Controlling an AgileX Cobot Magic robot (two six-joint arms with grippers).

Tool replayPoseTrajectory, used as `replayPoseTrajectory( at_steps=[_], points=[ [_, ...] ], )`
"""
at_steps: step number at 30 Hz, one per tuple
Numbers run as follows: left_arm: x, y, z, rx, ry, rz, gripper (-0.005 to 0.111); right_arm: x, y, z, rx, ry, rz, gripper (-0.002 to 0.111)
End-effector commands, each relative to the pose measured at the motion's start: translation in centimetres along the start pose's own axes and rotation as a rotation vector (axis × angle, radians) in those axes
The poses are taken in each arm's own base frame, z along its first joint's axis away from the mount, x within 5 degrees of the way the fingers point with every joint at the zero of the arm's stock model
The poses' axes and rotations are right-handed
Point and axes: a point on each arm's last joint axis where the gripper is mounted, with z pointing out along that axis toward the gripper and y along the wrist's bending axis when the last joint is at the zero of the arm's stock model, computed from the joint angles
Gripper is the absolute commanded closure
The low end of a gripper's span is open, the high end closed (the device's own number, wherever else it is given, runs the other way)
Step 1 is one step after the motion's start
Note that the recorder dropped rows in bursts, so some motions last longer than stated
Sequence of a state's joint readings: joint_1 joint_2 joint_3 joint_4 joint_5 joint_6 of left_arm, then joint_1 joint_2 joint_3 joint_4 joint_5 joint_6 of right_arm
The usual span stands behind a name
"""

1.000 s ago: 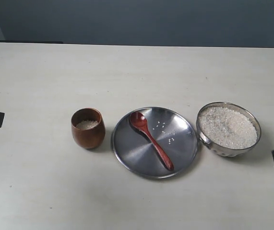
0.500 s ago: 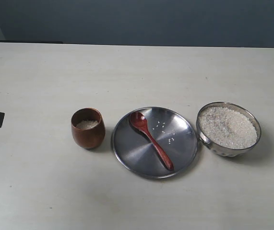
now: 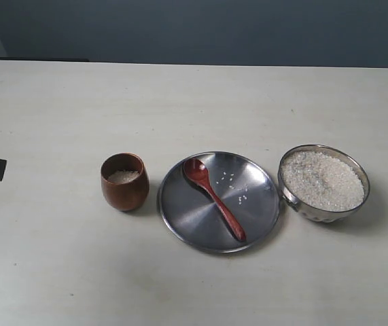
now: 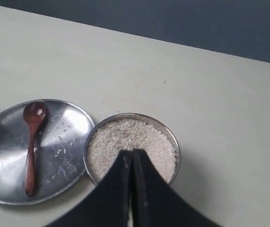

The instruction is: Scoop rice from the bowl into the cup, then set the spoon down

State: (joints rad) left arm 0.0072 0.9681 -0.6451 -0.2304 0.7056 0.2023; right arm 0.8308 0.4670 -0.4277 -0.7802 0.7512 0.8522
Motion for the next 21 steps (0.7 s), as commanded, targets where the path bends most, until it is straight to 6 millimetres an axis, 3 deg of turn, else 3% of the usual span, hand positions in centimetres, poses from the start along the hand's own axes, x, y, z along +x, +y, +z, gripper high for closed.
replayPoseTrajectory(
  at_steps=[1,21],
  points=[
    [0.02,0.04,0.07,-0.002,0.001,0.0,0.106,0.21,-0.08,0.01,0.004,0.005,0.007,0.108],
    [0.0,0.03,-0.03,-0.003,-0.005,0.001,0.106,0.18,-0.04,0.01,0.0,0.002,0.008,0.108]
  ],
)
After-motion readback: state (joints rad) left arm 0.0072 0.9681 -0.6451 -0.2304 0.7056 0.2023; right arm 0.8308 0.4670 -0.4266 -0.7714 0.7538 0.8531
